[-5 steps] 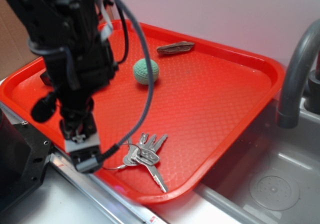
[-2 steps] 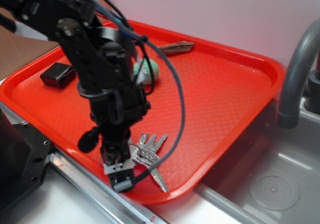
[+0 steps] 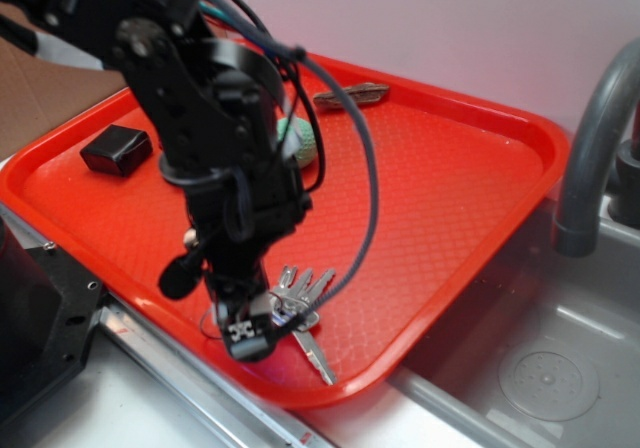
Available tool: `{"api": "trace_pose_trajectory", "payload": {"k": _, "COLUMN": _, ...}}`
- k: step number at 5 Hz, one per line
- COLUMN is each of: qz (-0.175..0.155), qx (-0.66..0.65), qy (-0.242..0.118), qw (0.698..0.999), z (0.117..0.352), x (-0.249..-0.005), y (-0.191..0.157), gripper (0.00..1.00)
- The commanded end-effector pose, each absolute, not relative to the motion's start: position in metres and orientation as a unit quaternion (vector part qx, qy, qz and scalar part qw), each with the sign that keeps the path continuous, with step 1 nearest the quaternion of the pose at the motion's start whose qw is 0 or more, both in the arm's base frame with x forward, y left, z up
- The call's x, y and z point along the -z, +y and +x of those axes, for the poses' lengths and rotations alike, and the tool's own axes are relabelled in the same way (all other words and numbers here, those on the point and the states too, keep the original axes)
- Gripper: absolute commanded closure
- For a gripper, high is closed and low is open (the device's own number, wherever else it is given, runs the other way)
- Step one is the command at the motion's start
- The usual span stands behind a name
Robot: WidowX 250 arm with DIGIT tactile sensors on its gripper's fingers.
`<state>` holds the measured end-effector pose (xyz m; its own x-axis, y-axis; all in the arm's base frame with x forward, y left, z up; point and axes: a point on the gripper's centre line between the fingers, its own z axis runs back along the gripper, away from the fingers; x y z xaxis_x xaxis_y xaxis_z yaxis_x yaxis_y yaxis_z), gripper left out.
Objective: Grab the silver keys.
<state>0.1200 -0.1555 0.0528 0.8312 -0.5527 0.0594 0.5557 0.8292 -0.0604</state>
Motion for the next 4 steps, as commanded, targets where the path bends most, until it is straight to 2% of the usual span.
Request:
{"api": "trace_pose_trajectory", "payload": {"k": 1, "qz": -0.028, "qx": 0.292, "qy": -0.018, "qw": 0.956, "z": 0.117, "x": -0.061, "y": -0.161, "gripper": 1.00}}
{"api": "trace_pose_trajectory", "payload": {"k": 2, "qz": -0.025, "qx": 0.291, "qy": -0.018, "qw": 0.956, "z": 0.118, "x": -0.062, "y": -0.161, "gripper": 1.00}}
{"api": "trace_pose_trajectory", "payload": {"k": 3, "qz": -0.010, "qx": 0.272, "qy": -0.018, "qw": 0.962, "z": 0.123, "x": -0.084, "y": -0.150, "gripper": 1.00}}
{"api": "trace_pose_trajectory", "payload": {"k": 4, "qz": -0.006, "qx": 0.205, "qy": -0.057, "qw": 0.977, "z": 0.130, "x": -0.134, "y": -0.115, "gripper": 1.00}}
